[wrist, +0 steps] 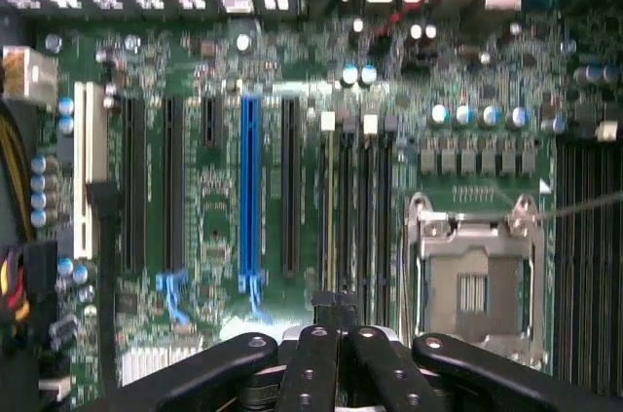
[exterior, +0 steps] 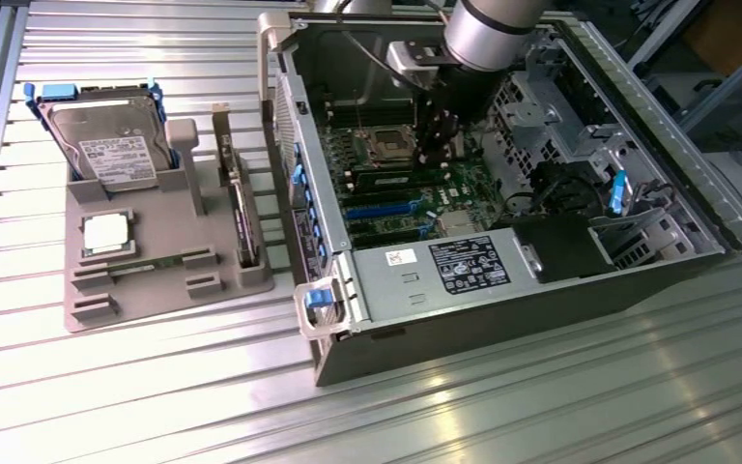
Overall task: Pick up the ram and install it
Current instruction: 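Press down the ram until it locks into place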
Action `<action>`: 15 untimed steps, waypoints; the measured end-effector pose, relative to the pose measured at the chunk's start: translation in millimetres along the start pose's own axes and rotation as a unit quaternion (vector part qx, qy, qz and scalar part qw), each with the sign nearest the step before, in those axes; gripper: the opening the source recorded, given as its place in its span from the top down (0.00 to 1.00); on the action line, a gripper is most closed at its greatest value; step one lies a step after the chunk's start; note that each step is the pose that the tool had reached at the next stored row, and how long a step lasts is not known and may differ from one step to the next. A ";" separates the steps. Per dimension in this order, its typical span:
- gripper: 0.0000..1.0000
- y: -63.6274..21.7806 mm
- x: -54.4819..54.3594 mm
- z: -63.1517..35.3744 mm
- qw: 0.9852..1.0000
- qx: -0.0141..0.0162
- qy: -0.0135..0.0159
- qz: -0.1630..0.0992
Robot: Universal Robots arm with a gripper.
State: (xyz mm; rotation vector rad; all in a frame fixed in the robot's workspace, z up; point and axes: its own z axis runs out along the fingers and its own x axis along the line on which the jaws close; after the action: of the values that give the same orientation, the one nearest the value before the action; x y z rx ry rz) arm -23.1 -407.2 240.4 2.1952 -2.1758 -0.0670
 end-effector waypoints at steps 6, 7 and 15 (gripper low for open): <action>0.90 34.2 -0.3 2.2 1.000 0.001 0.000 0.000; 0.90 38.2 -0.3 2.5 1.000 0.001 0.000 0.000; 0.90 47.3 -0.4 9.1 1.000 0.001 0.000 0.000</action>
State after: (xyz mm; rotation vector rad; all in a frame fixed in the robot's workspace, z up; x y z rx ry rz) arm -70.9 -407.3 234.4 2.1958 -2.1764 -0.0649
